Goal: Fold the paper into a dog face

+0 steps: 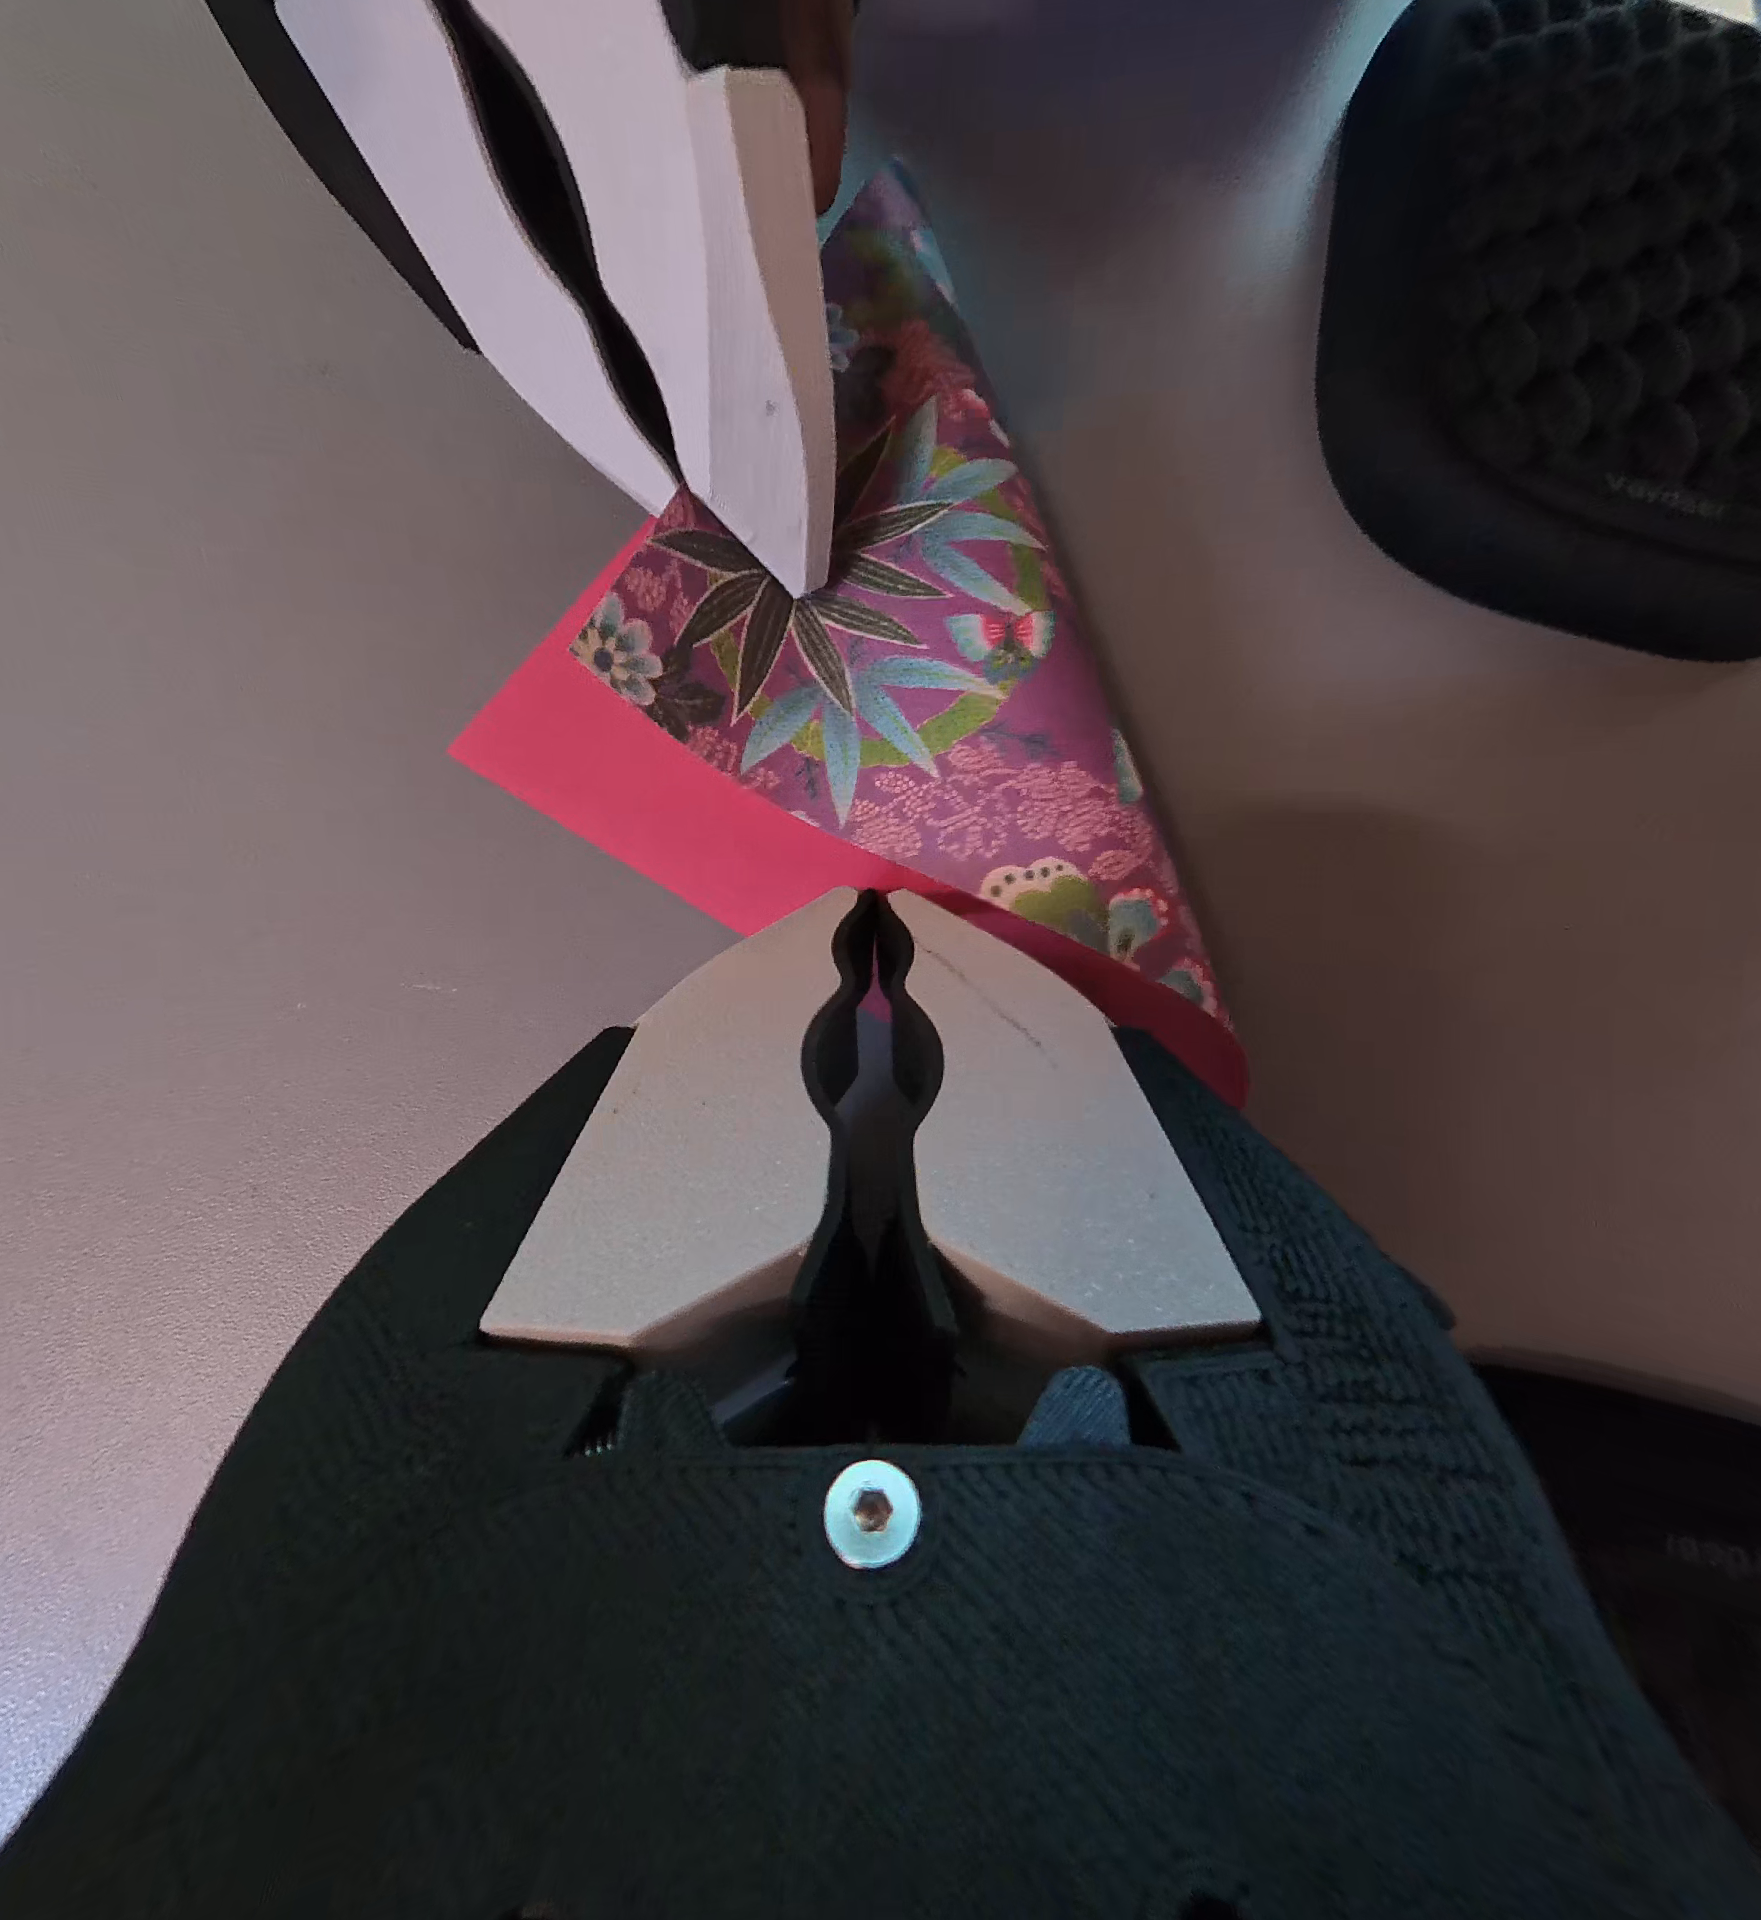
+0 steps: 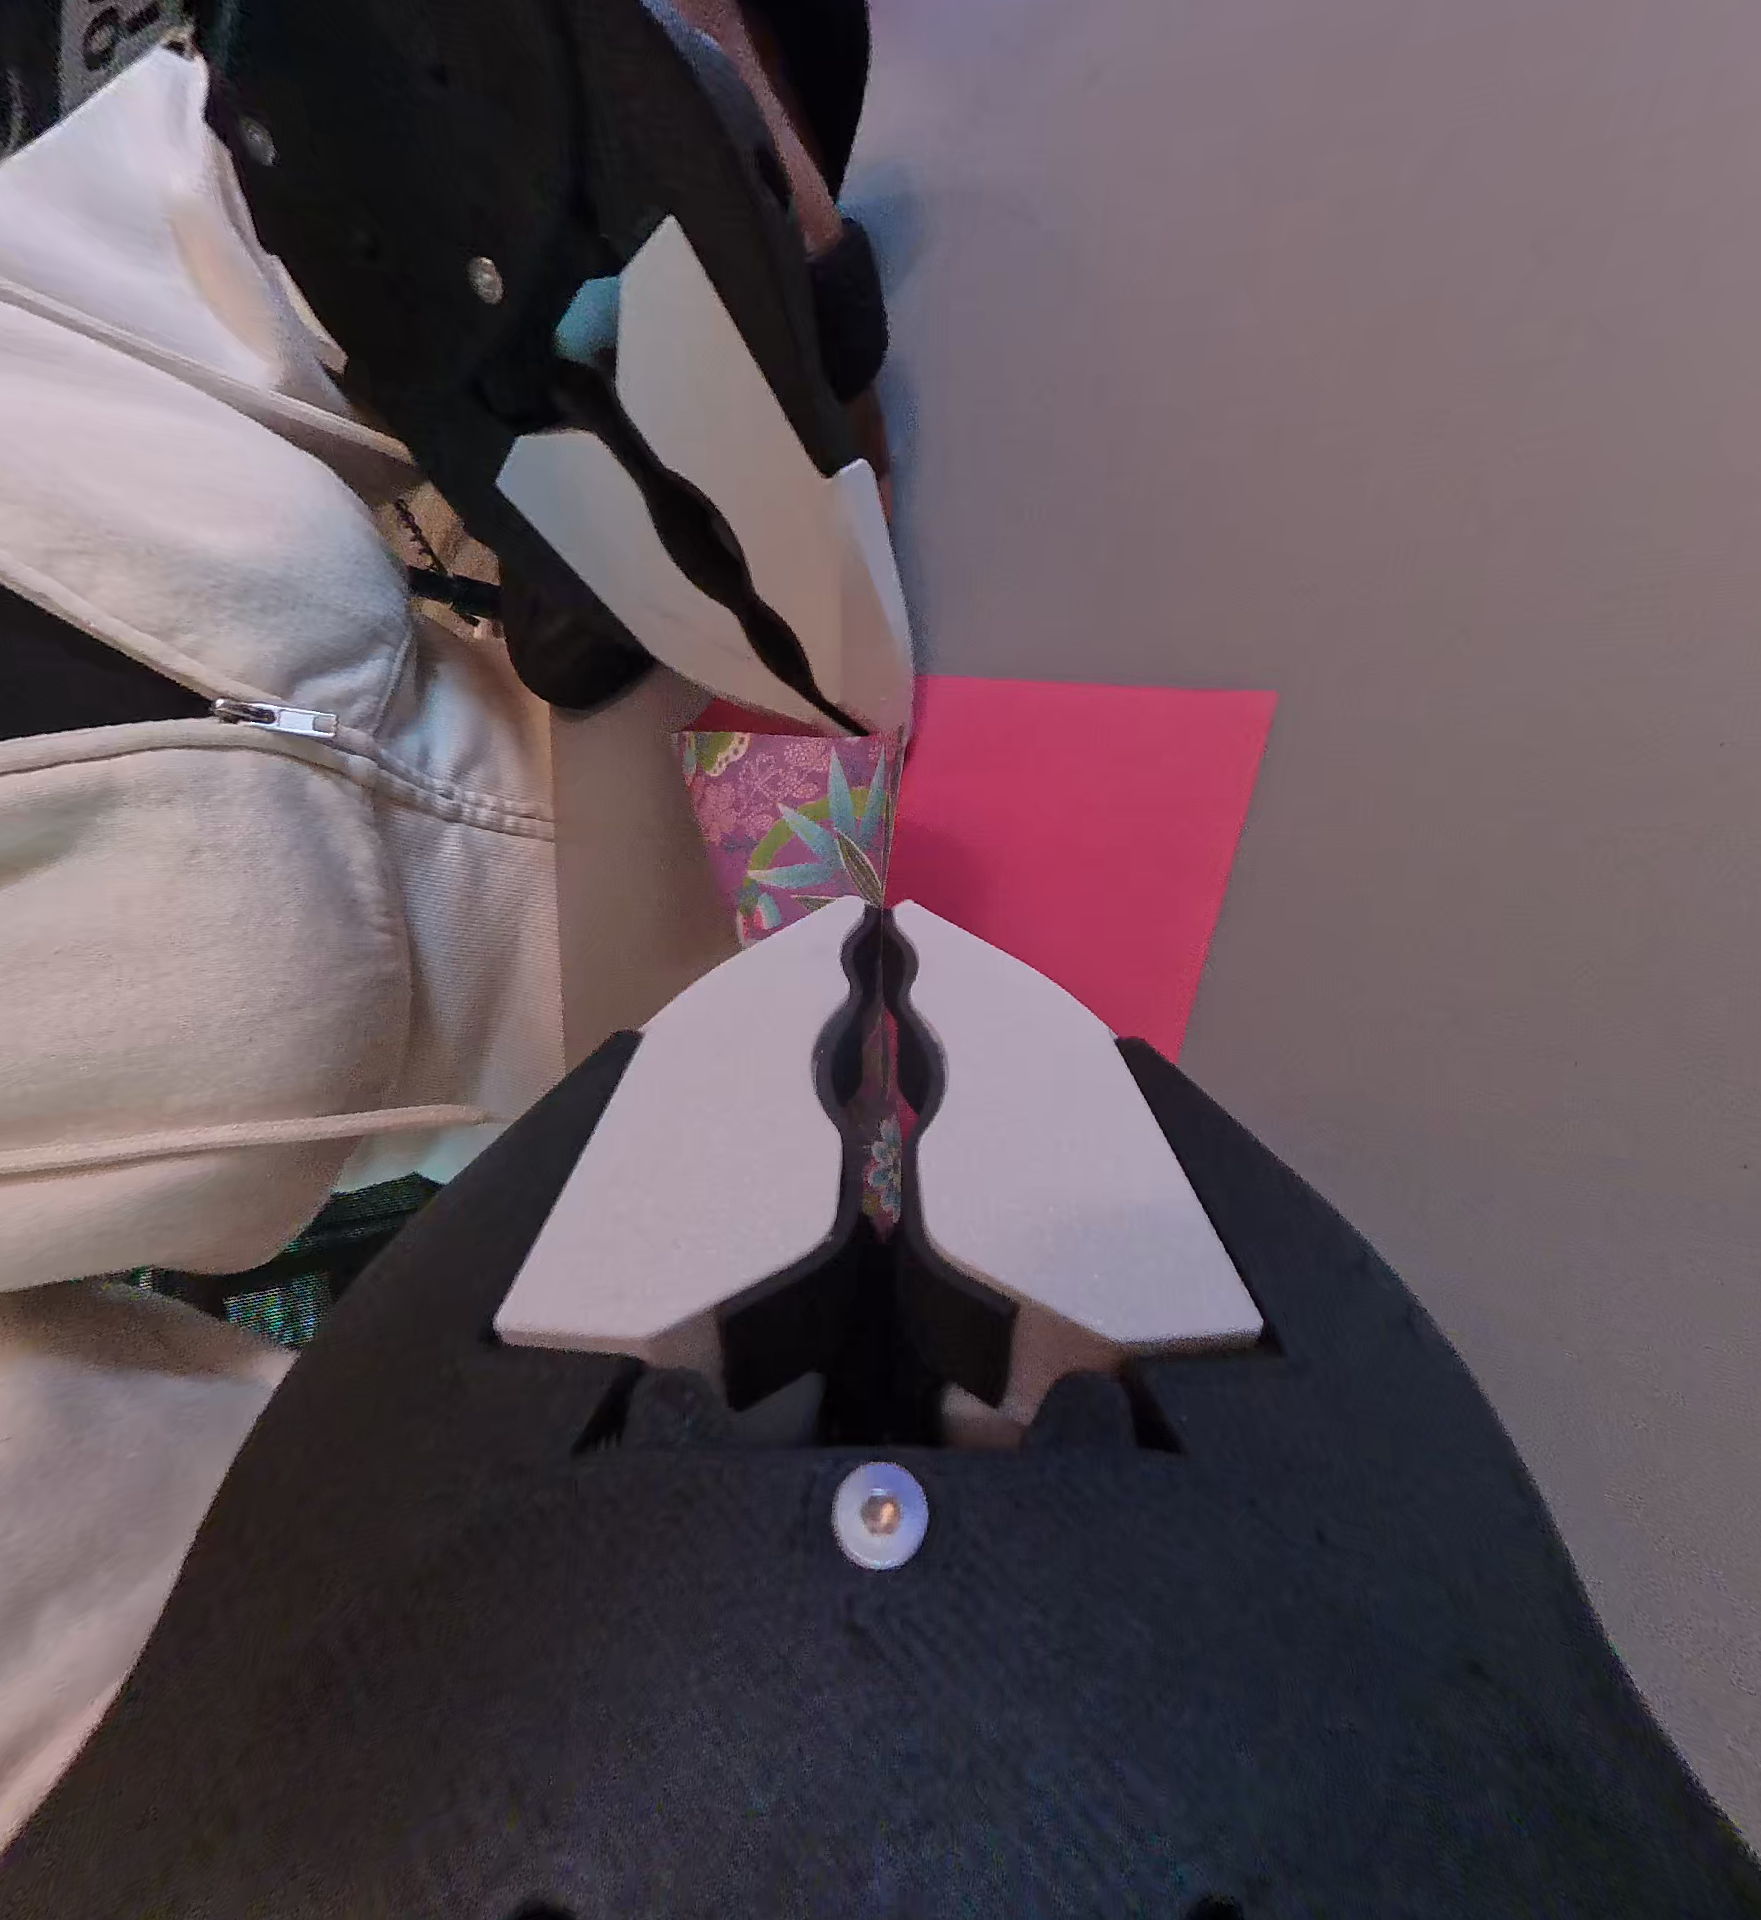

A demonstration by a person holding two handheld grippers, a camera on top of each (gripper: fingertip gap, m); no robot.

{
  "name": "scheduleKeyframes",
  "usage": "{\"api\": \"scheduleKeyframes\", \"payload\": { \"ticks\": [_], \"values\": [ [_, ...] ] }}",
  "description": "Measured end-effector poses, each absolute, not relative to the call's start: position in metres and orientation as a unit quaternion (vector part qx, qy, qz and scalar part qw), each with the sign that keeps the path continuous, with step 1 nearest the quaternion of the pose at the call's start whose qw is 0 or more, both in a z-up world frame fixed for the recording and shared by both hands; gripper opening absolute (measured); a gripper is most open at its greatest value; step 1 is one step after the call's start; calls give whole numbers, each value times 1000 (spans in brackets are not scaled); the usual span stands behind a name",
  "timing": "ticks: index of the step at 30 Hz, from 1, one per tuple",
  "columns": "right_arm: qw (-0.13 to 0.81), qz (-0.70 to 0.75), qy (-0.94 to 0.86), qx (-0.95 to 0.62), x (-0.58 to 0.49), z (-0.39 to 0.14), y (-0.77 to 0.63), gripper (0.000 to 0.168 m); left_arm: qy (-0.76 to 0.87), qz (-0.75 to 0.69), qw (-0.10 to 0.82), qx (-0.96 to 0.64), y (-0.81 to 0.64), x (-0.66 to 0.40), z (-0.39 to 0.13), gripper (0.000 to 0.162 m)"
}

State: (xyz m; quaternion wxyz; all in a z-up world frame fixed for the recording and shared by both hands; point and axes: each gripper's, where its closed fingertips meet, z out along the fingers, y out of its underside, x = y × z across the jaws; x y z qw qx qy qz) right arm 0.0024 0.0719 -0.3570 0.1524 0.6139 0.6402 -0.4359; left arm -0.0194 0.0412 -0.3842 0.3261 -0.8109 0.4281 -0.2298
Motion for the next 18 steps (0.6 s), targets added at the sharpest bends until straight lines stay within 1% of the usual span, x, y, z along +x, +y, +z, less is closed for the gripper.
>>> {"api": "scheduleKeyframes", "payload": {
  "ticks": [2,4,7,10,13,16,18],
  "values": [
    [155,-444,645,603,5,-350,66,0,428,-226,330,-811,41,-21,-383,1],
    [156,-471,652,573,9,-333,55,0,414,-213,370,-804,45,-28,-365,13],
    [122,-512,661,535,10,-295,45,0,353,-227,485,-768,36,-45,-296,31],
    [29,-546,666,507,-8,-248,50,0,272,-235,596,-718,1,-86,-228,49],
    [-88,-569,666,474,-40,-198,58,0,183,-154,661,-711,-38,-156,-197,54],
    [-174,-608,645,430,-74,-152,55,0,102,-46,672,-732,-77,-230,-198,54],
    [-201,-615,635,422,-93,-139,51,0,51,-1,663,-746,-100,-270,-206,52]
  ]
}}
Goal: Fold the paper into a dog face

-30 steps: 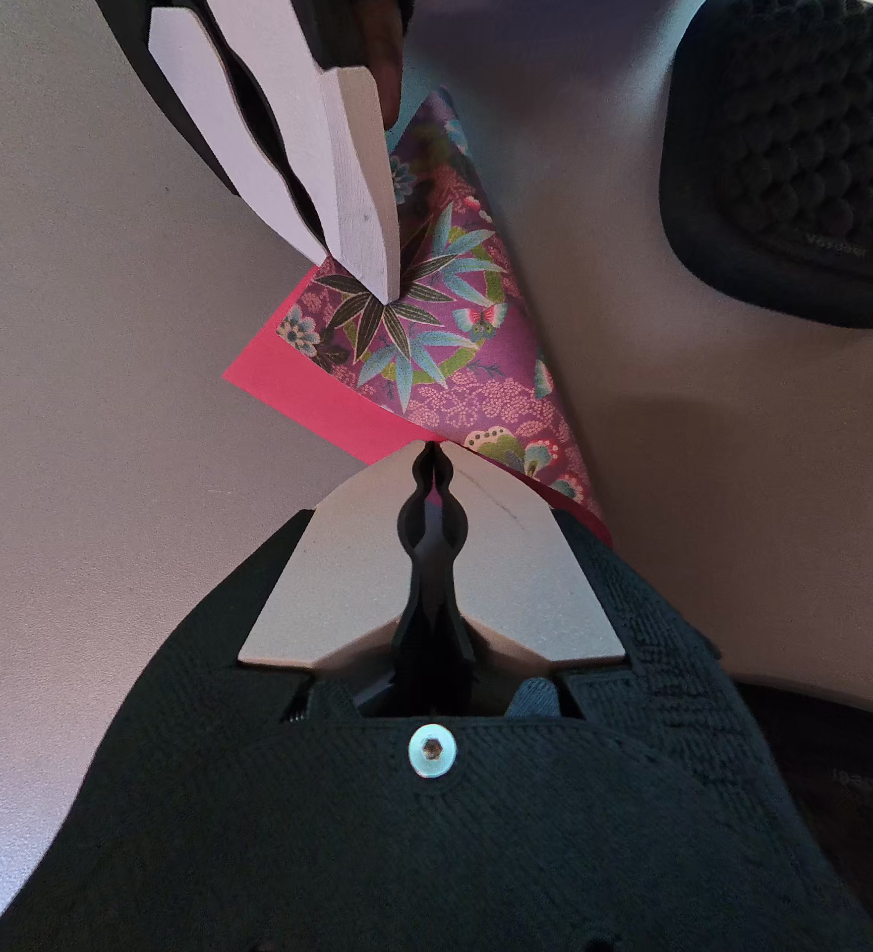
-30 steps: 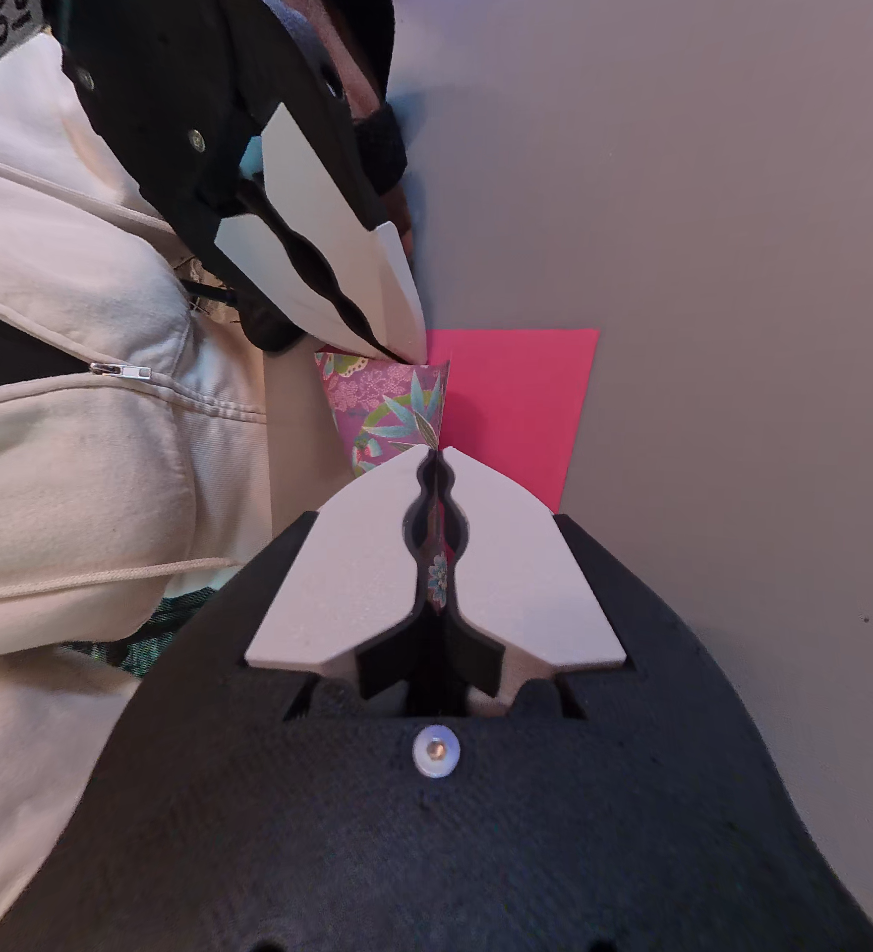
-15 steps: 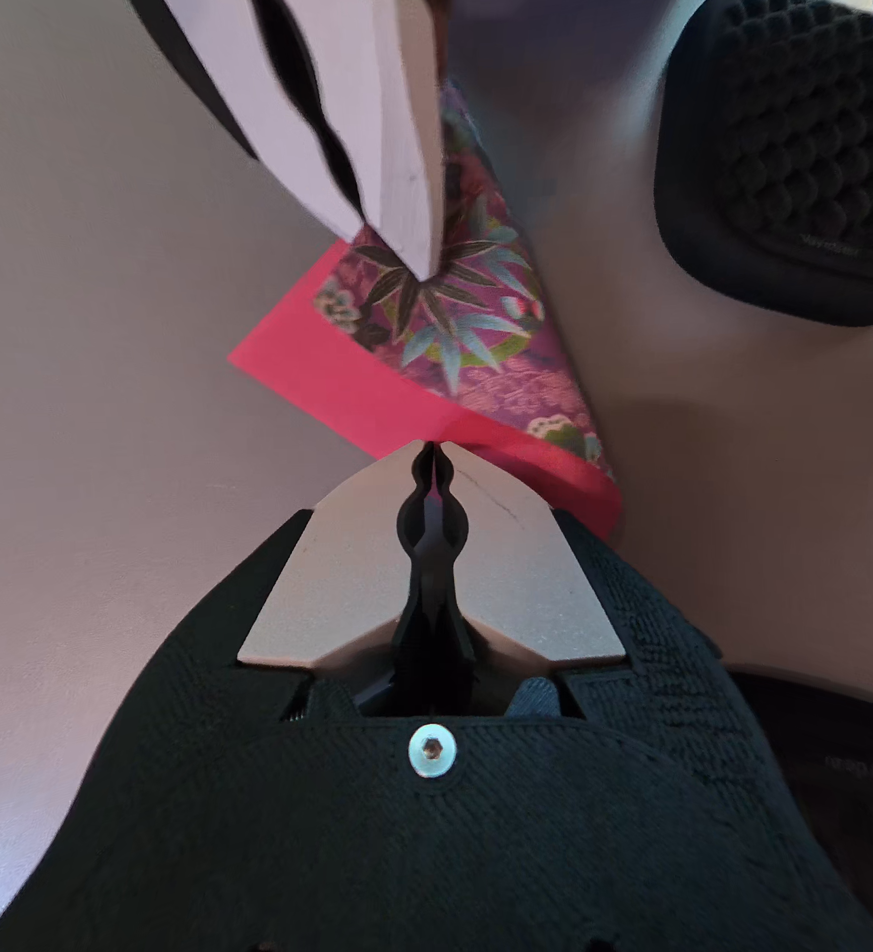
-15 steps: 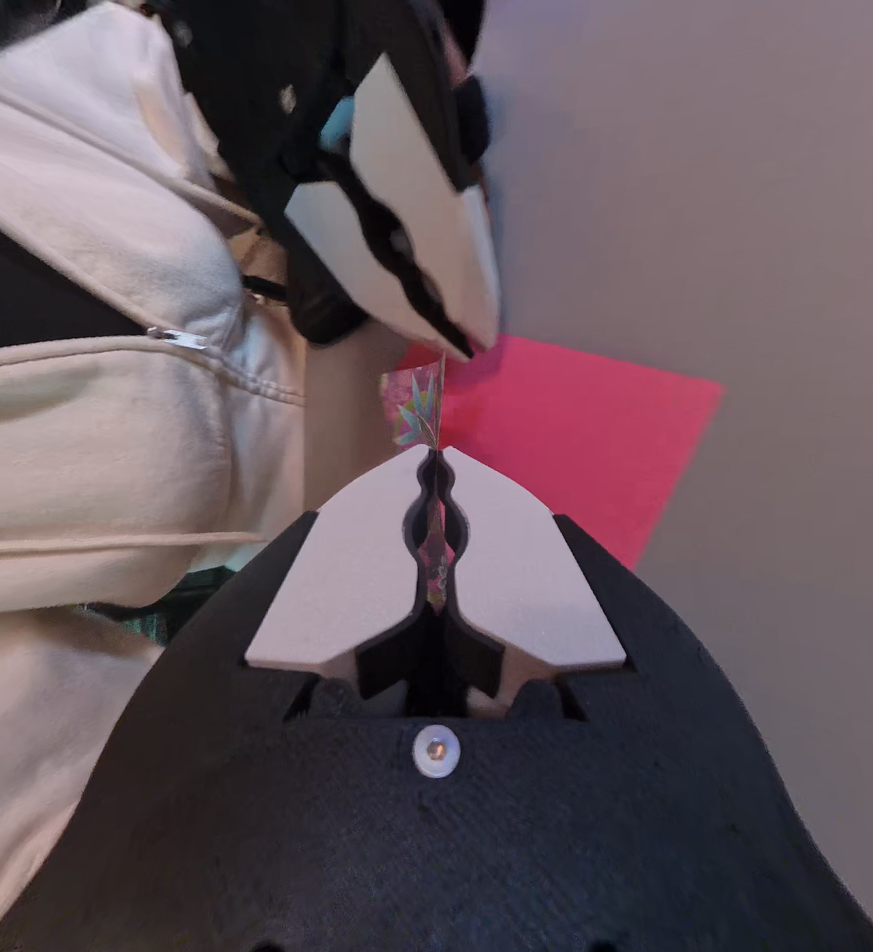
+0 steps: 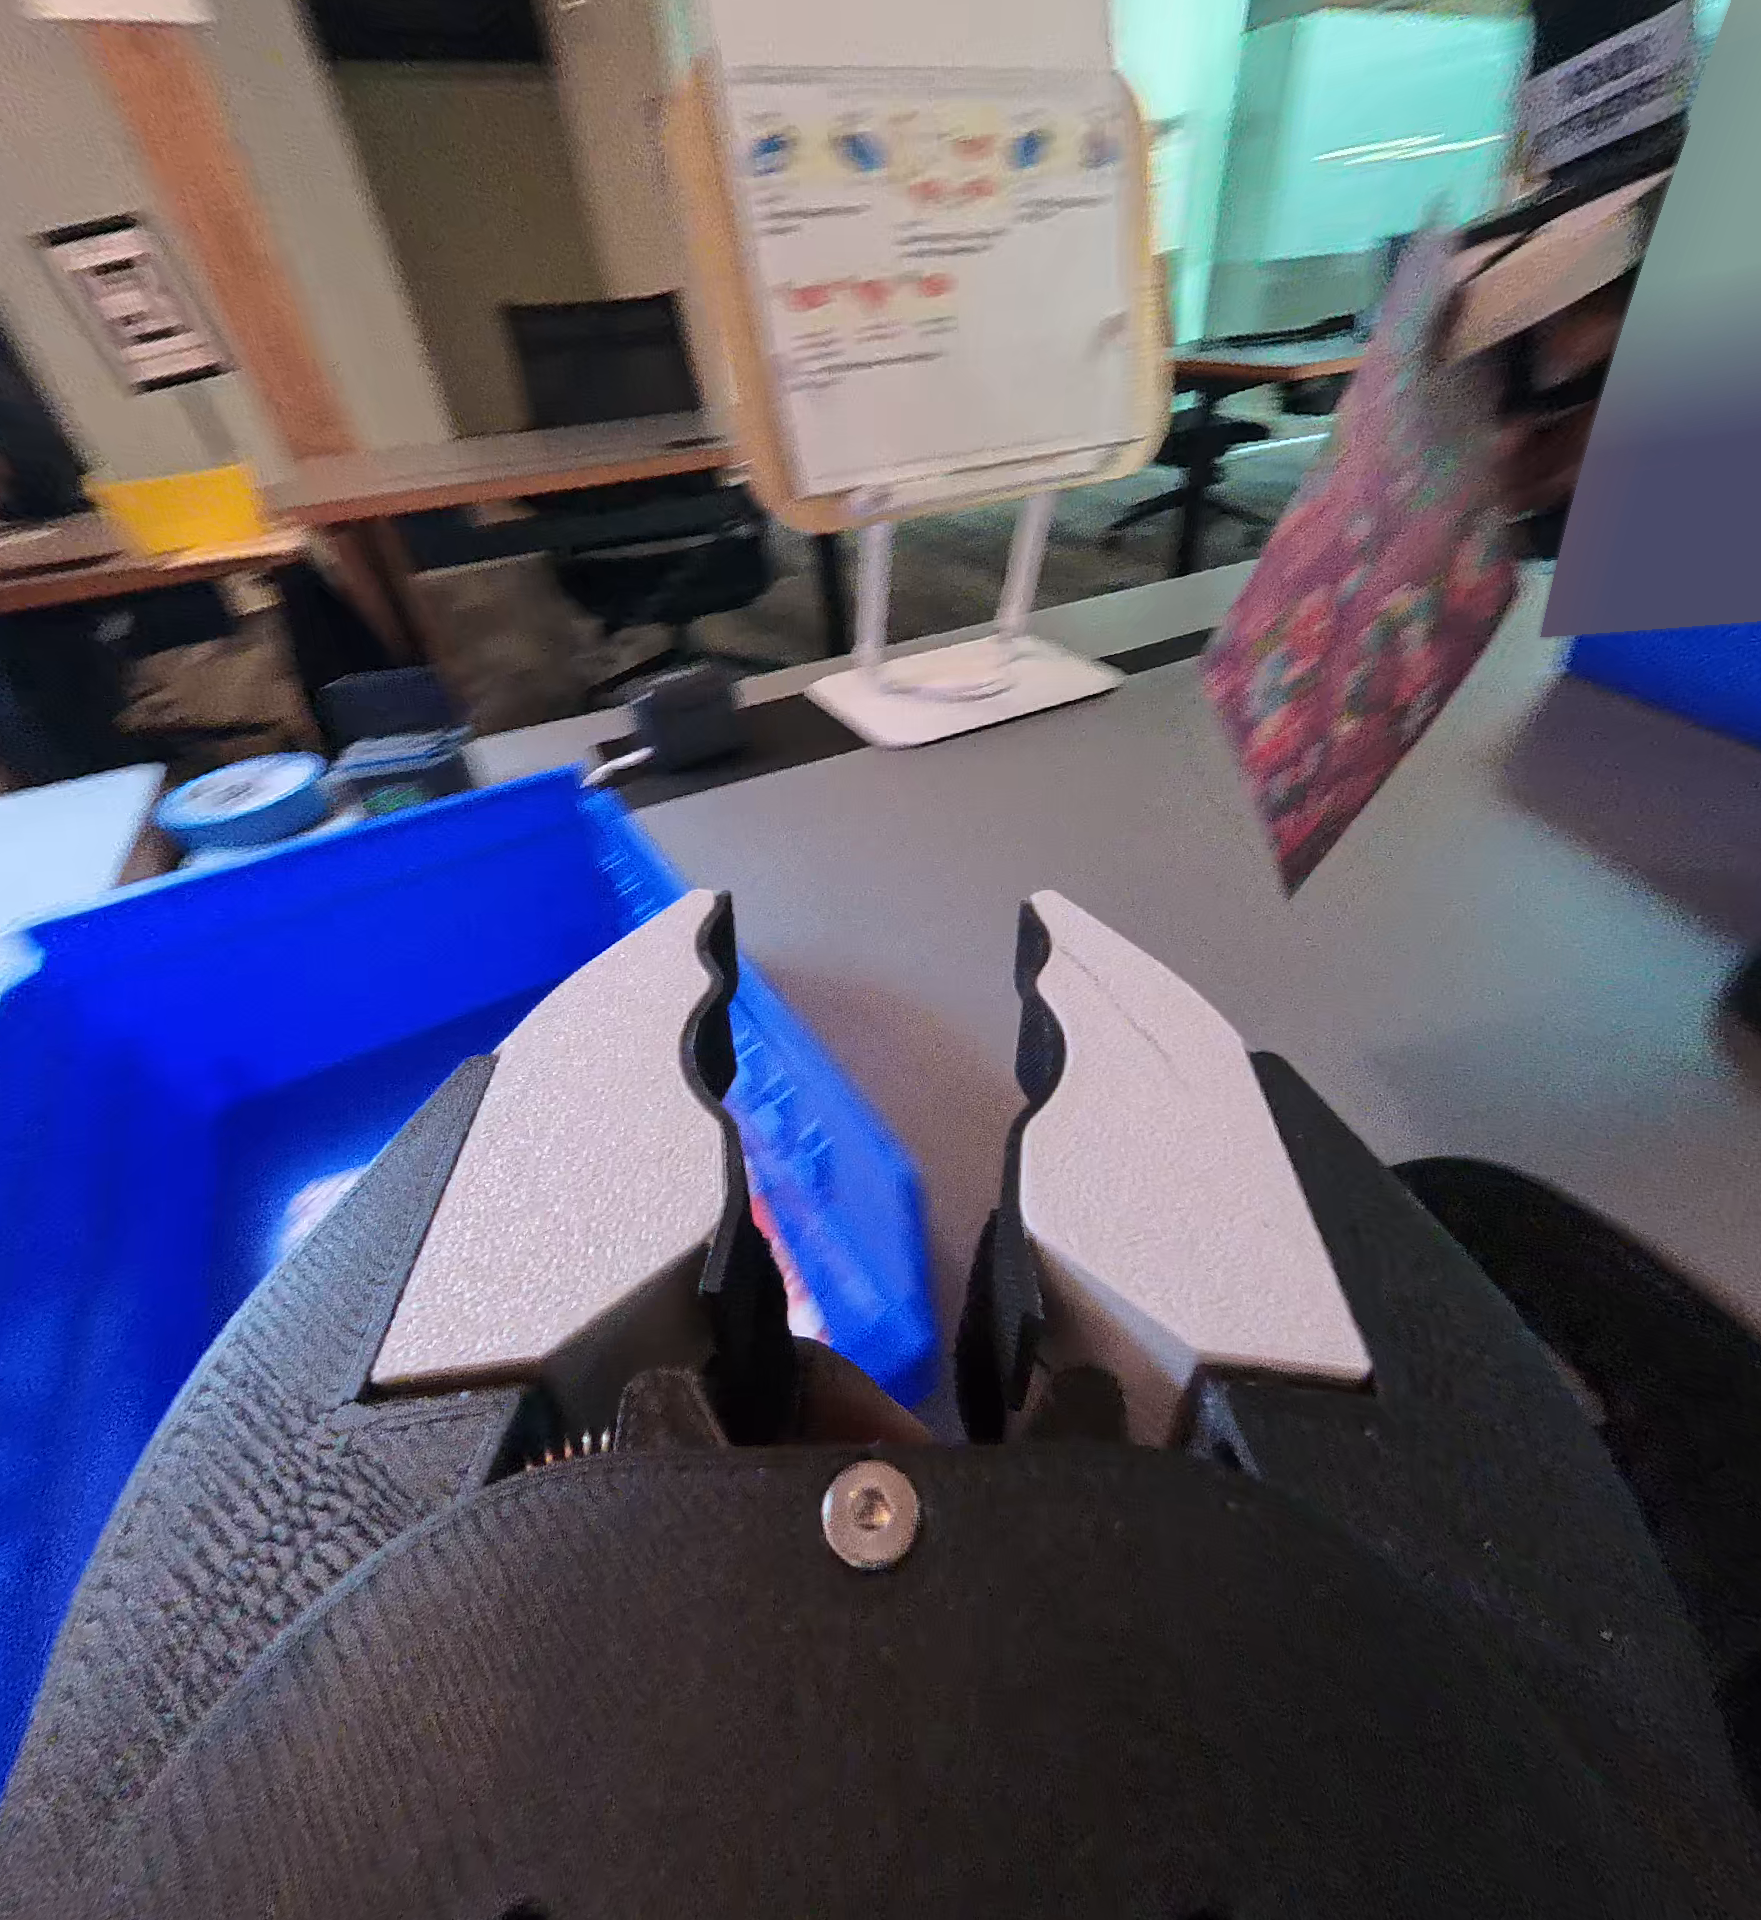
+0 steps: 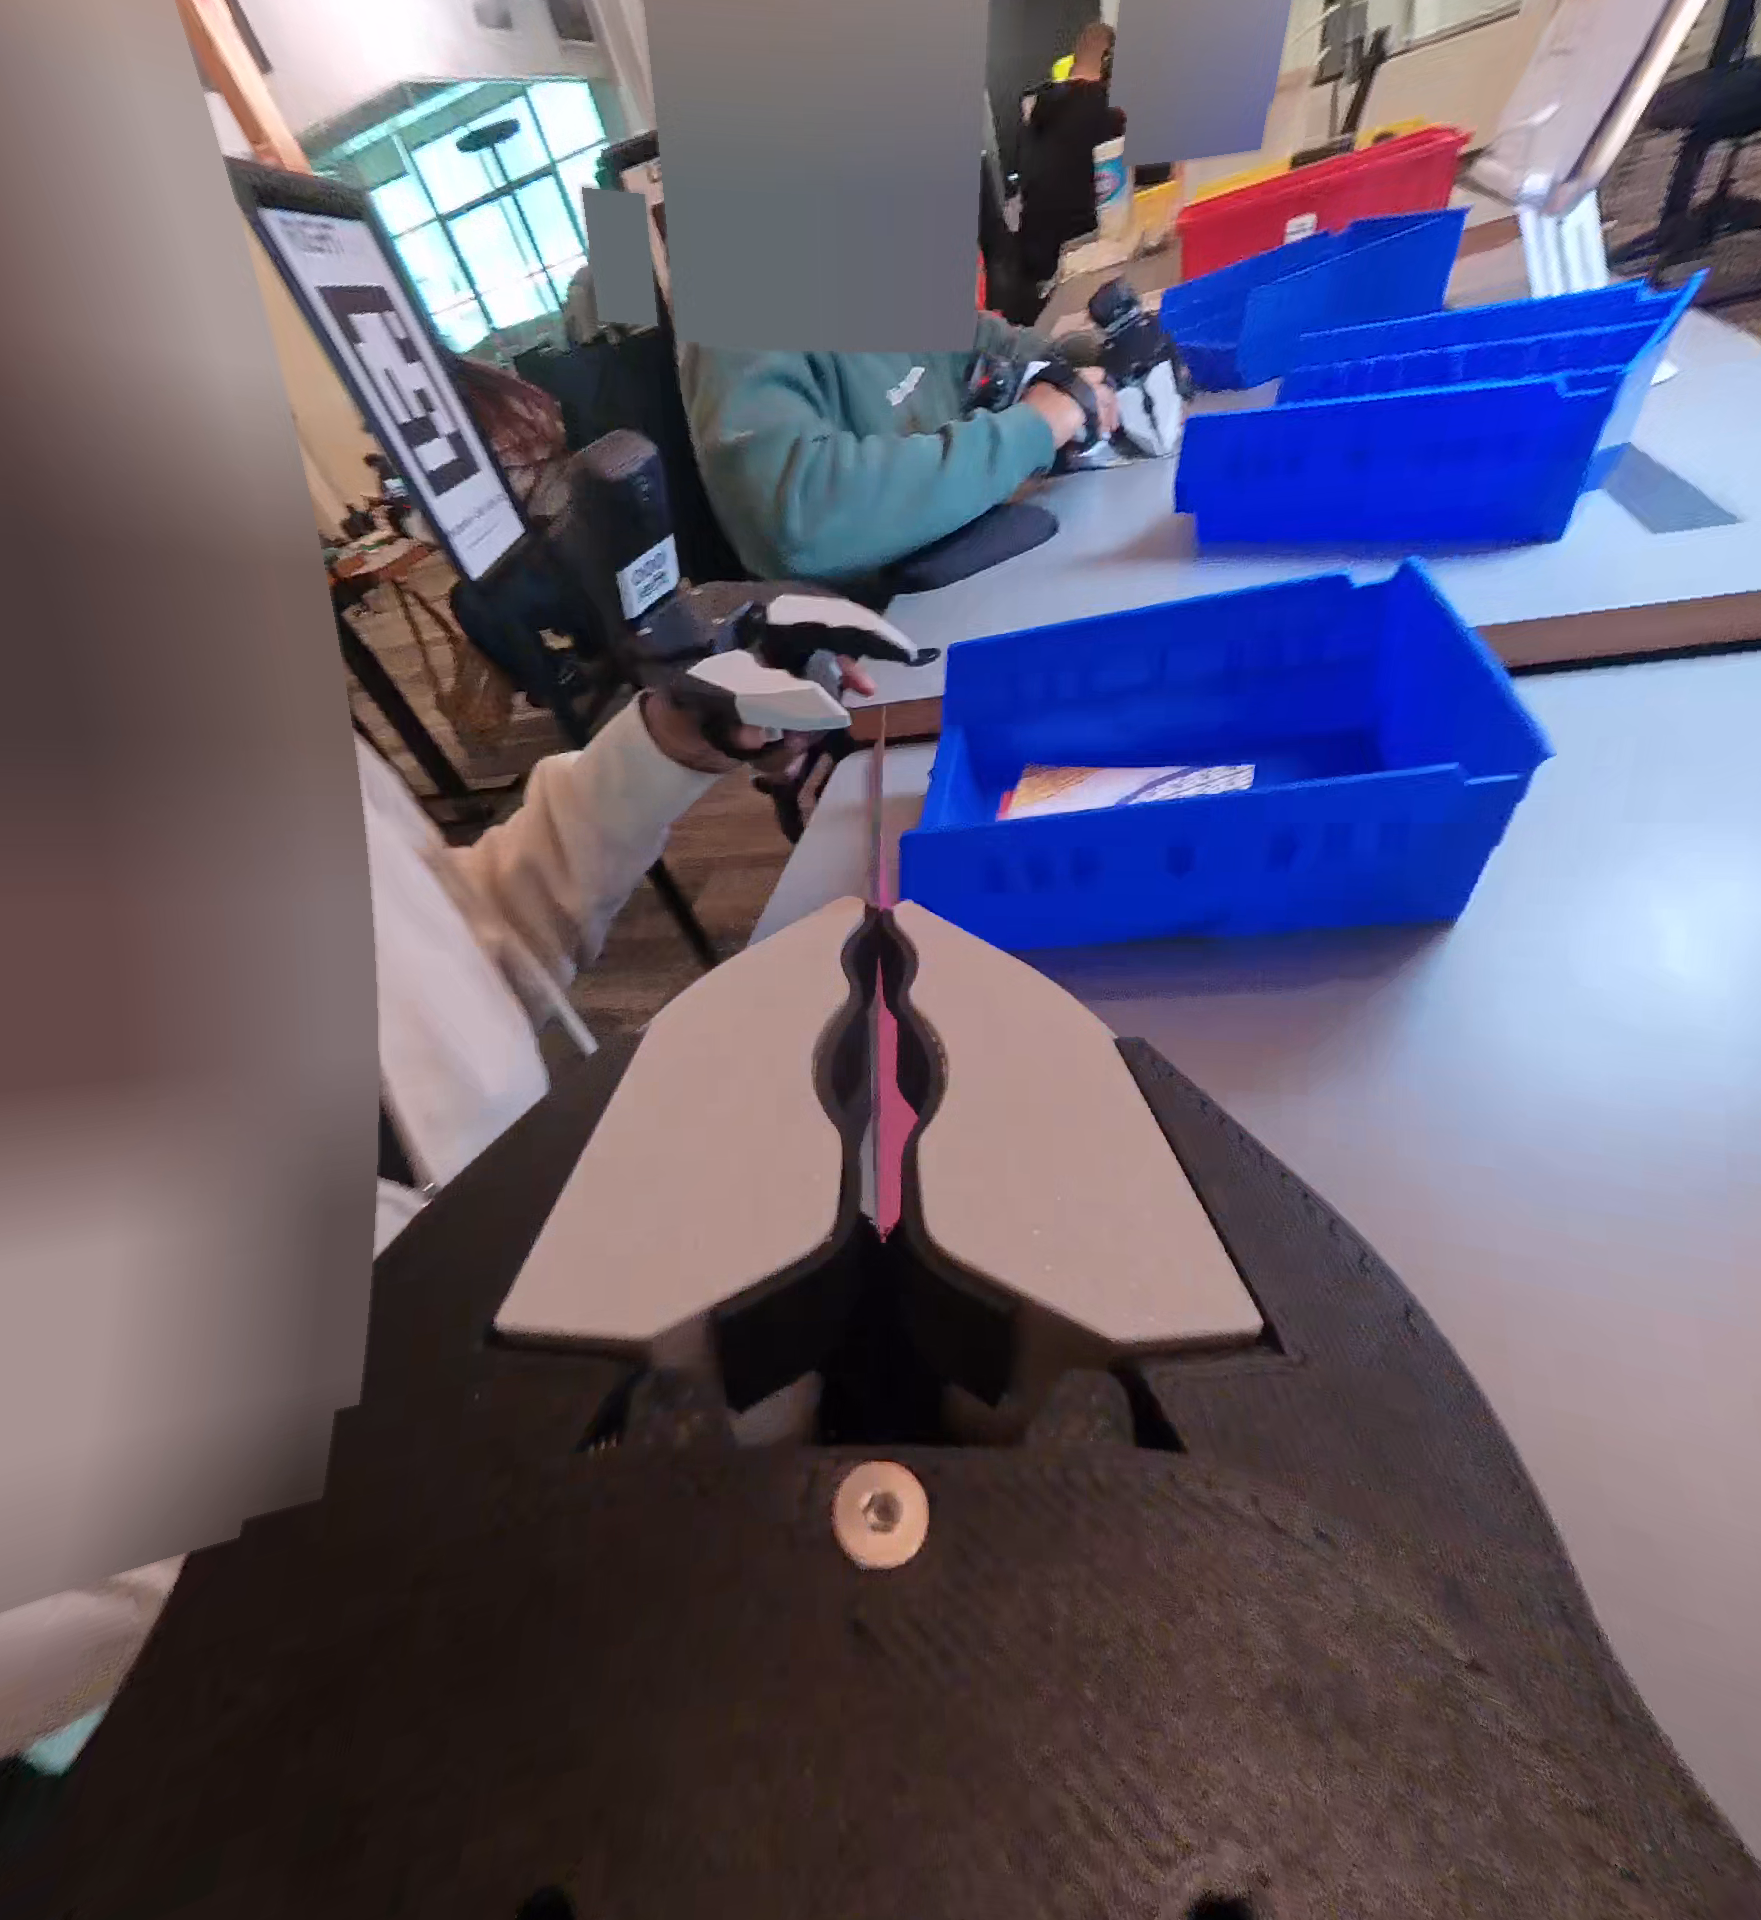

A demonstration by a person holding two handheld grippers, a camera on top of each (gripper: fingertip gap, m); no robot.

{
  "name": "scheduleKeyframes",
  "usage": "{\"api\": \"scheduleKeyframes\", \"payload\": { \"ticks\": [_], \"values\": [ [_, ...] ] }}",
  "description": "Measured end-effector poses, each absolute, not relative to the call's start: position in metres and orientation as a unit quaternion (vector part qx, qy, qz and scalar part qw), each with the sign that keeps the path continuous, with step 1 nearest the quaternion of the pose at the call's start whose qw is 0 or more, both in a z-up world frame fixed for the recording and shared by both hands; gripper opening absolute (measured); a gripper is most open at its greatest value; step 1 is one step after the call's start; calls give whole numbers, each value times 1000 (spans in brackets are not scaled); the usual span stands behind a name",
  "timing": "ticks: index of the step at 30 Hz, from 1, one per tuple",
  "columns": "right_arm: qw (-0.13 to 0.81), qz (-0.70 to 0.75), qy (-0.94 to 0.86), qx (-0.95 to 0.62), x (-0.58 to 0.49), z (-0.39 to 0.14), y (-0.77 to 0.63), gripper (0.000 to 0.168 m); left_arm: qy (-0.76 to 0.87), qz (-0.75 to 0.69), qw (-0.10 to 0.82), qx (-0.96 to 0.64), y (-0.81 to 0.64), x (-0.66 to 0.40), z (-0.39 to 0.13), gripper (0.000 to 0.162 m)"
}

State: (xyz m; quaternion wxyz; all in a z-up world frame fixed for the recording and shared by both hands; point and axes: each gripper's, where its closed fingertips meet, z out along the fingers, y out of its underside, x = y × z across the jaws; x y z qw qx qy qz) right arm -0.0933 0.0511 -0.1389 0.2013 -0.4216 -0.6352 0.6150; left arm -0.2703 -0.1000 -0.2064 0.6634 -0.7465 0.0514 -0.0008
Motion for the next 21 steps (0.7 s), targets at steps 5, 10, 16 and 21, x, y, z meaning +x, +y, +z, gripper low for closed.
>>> {"api": "scheduleKeyframes", "payload": {
  "ticks": [5,10,16,21],
  "values": [
    [220,548,-632,-502,-146,-164,90,0,28,52,573,-817,-124,-313,-249,44],
    [395,454,-650,-464,-203,-158,150,0,35,90,535,-839,-118,-327,-265,41],
    [588,264,-746,-167,-228,-186,120,0,81,104,444,-886,-92,-357,-280,45],
    [545,223,-792,-161,-252,-278,125,0,100,61,334,-935,-49,-396,-304,49]
  ]
}}
